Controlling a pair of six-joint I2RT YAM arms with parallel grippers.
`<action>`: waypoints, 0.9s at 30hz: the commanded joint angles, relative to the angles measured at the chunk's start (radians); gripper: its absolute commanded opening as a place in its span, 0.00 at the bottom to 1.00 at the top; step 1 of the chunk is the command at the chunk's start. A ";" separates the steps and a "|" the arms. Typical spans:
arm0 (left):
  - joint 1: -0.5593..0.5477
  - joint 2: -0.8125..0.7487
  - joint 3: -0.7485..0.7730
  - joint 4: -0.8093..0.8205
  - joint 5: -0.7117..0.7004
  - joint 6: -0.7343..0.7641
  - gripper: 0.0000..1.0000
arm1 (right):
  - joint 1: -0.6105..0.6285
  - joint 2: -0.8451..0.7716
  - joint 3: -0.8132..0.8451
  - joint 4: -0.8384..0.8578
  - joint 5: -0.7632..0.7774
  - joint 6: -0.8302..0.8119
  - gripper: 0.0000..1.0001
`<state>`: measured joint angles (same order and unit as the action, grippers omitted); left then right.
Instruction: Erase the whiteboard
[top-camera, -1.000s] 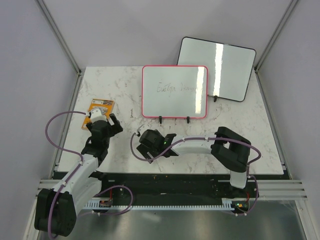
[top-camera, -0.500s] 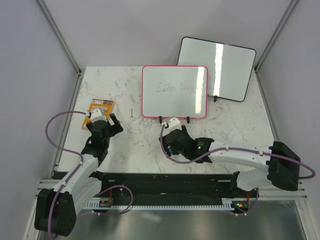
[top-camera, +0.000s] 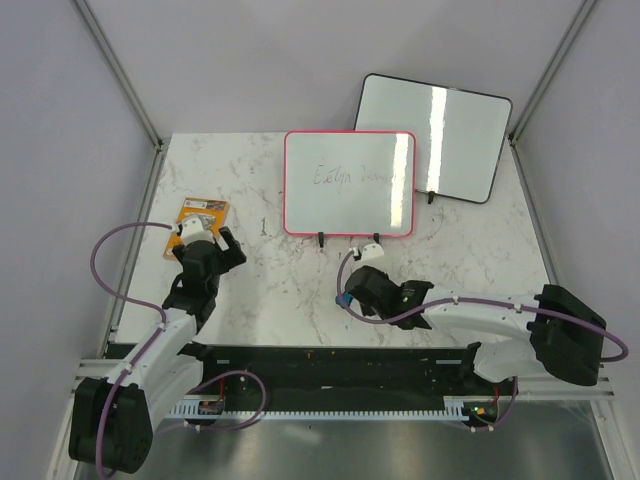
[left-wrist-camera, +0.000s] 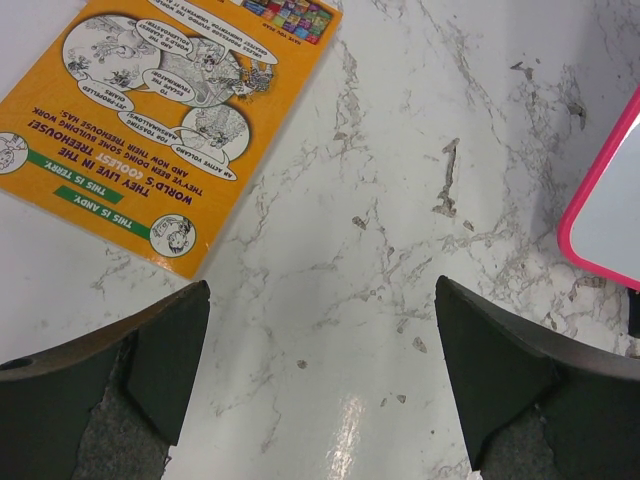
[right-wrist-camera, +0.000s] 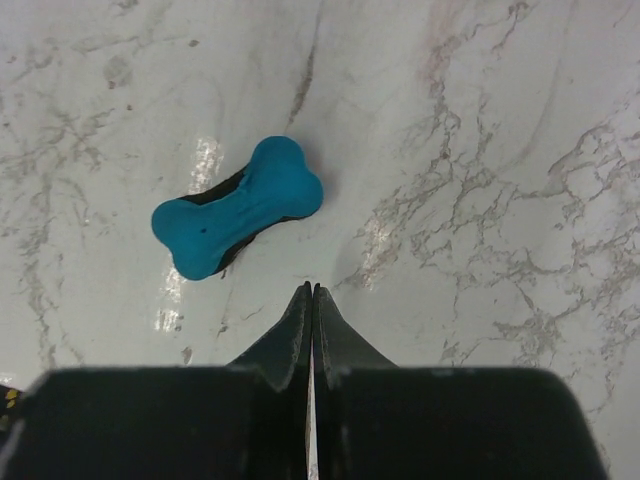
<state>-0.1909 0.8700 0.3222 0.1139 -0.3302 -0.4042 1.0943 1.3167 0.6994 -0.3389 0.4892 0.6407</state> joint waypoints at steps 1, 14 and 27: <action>0.007 -0.014 0.014 0.040 0.011 -0.022 0.99 | -0.034 0.056 -0.008 0.057 -0.046 0.013 0.00; 0.008 -0.020 0.011 0.030 0.013 -0.024 1.00 | -0.108 0.297 0.152 0.219 -0.075 -0.102 0.00; 0.011 -0.023 0.012 0.029 0.017 -0.024 1.00 | -0.099 0.092 0.082 0.188 0.020 -0.151 0.53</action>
<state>-0.1905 0.8562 0.3222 0.1135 -0.3283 -0.4042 0.9863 1.5669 0.8536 -0.1806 0.4877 0.5243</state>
